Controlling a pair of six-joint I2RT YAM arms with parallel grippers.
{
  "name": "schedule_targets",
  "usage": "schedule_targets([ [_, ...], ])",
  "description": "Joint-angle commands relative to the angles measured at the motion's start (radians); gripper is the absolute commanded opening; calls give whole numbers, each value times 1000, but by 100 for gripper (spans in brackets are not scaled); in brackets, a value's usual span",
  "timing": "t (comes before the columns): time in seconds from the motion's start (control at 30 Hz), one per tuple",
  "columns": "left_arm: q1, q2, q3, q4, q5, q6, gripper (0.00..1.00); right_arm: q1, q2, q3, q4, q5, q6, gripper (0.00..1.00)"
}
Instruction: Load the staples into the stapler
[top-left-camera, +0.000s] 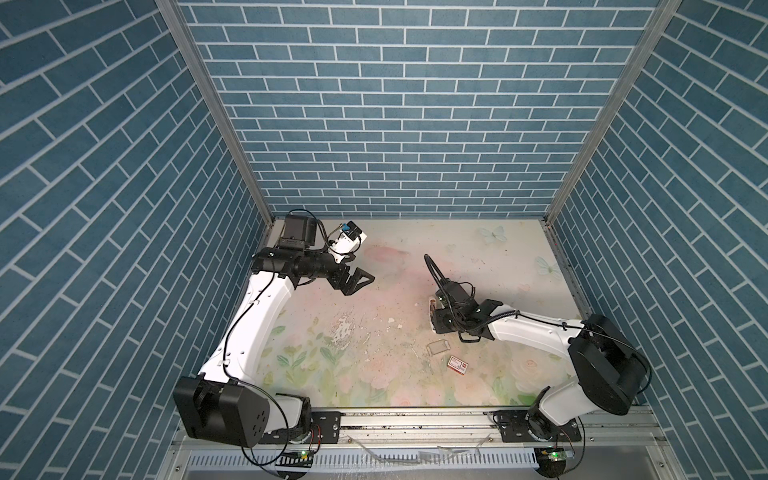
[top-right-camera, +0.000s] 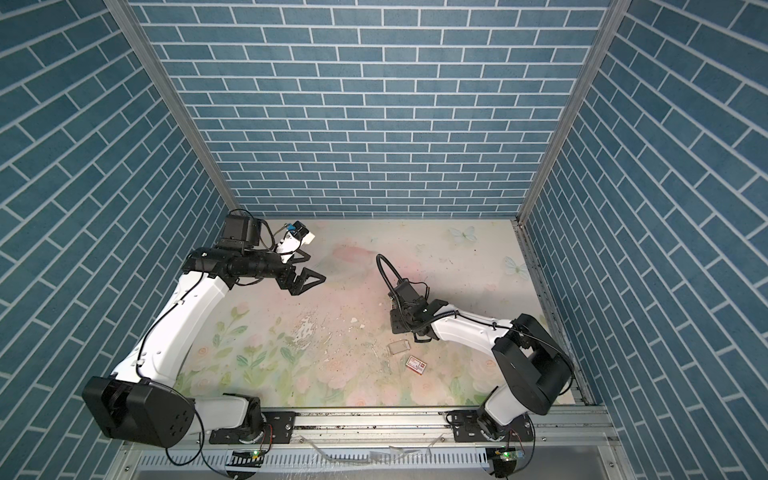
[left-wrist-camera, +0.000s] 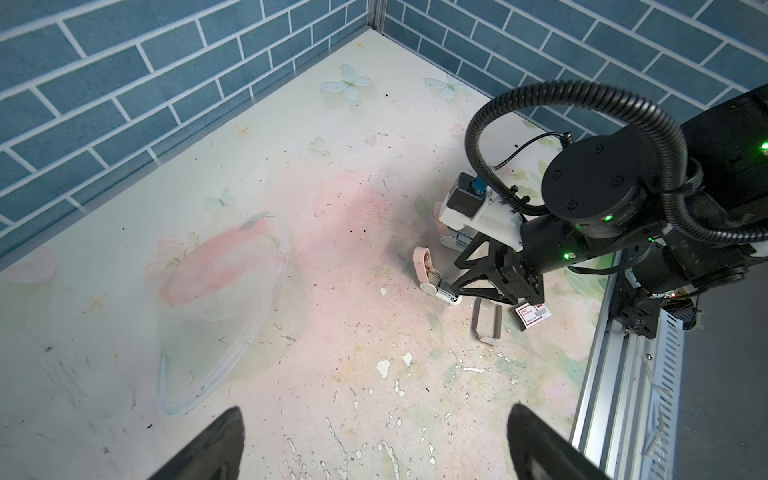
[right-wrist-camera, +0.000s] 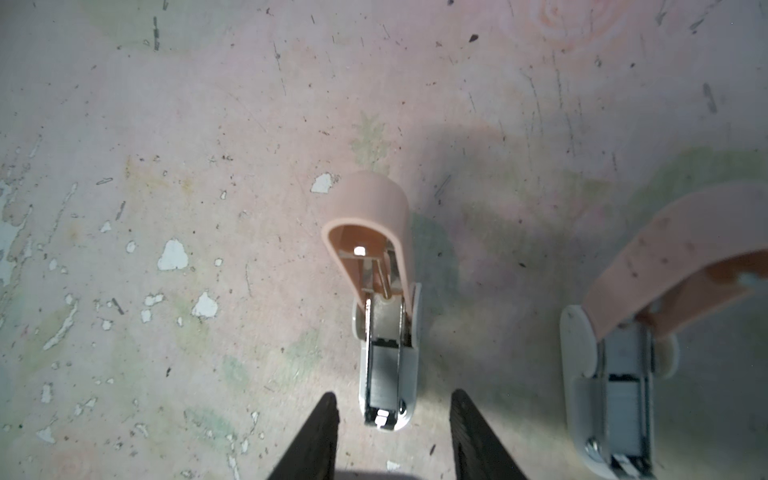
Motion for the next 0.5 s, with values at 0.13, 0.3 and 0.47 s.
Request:
schedule_targets([
  [0.13, 7, -11, -36, -28, 41, 16, 100, 11, 52, 43, -8, 20, -1, 45],
  [0.3, 7, -13, -40, -29, 43, 15, 100, 26, 79, 66, -7, 0, -20, 45],
  [0.47, 7, -16, -42, -31, 42, 14, 99, 31, 117, 81, -32, 48, -10, 45],
])
